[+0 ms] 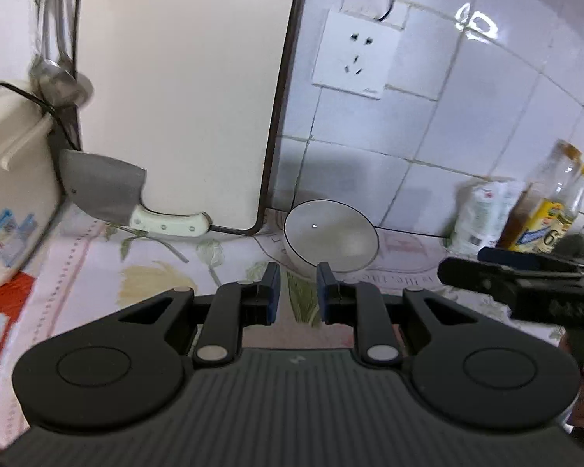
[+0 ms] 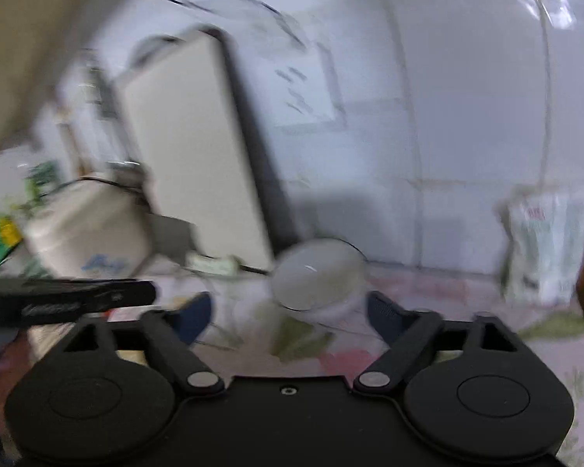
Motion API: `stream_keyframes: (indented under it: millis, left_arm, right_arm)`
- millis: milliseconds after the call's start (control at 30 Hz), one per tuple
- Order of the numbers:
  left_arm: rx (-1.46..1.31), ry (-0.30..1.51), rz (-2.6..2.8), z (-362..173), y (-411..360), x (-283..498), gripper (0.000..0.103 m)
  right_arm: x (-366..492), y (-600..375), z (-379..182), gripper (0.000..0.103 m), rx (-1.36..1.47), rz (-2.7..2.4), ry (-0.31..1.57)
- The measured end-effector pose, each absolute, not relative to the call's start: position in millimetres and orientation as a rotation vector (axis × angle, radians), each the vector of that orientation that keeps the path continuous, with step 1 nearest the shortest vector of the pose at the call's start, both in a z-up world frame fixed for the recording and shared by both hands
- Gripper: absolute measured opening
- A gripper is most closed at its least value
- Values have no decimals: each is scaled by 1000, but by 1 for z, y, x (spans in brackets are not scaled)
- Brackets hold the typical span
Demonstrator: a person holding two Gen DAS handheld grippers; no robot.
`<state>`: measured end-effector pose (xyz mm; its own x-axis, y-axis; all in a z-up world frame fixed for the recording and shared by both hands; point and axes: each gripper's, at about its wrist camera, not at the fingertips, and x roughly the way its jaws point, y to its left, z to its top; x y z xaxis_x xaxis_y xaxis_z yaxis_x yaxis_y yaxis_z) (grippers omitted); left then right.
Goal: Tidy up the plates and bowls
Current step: 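Move both grippers to the small white bowl by the wall and close them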
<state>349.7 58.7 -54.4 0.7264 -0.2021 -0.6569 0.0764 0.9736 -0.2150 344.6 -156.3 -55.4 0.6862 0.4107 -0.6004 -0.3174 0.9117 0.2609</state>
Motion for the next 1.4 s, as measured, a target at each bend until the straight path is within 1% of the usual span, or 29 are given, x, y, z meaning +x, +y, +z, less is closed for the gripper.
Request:
stream_keyframes:
  millis: [100, 167, 367, 433, 467, 500, 533, 567, 600, 633, 667, 700, 733, 767, 833, 1000, 1133, 1400]
  left_arm:
    - [-193, 761, -184, -74, 61, 375, 21]
    - [-185, 764, -206, -84, 59, 390, 25]
    - [-143, 772, -178, -103, 46, 429, 25]
    - [-170, 808, -172, -111, 45, 443, 25]
    - [-180, 825, -175, -115, 44, 449, 25]
    - [-182, 835, -175, -120, 44, 453, 25]
    - [-178, 849, -172, -125, 43, 458, 25]
    - [-173, 858, -168, -130, 42, 463, 25]
    - [-171, 866, -166, -135, 42, 467, 25]
    - [-176, 878, -168, -140, 42, 470, 25]
    - [-190, 893, -171, -145, 43, 473, 25]
    - [-211, 904, -183, -149, 45, 475, 25]
    - [-230, 915, -198, -152, 46, 476, 24]
    - [-247, 923, -211, -155, 46, 476, 21]
    - [-266, 938, -231, -158, 44, 476, 16]
    - [-212, 950, -227, -154, 33, 469, 16]
    - [-224, 980, -245, -149, 31, 468, 16]
    - [-227, 962, -289, -109, 25, 440, 16]
  right_arm:
    - [370, -157, -74, 83, 182, 371, 766]
    - [386, -159, -85, 83, 212, 348, 793]
    - [434, -159, -123, 83, 324, 322, 886]
    - [450, -160, -140, 79, 368, 284, 919]
    - [456, -161, -148, 72, 397, 273, 933]
    - [462, -162, -154, 68, 424, 274, 948]
    - [467, -164, -160, 66, 454, 271, 959]
    - [469, -165, -164, 62, 483, 267, 967]
    - [471, -165, -167, 55, 499, 265, 974]
    - [472, -165, -170, 50, 503, 255, 980]
    - [472, -164, -172, 39, 496, 245, 983]
    - [472, -164, -173, 29, 485, 236, 987]
    - [472, -164, -175, 25, 491, 244, 983]
    - [472, -164, -177, 22, 504, 251, 981]
    - [471, -163, -178, 21, 498, 248, 976]
    - [470, -160, -174, 18, 456, 245, 989]
    - [470, -163, -169, 18, 453, 247, 999]
    - [444, -175, -122, 19, 429, 271, 972]
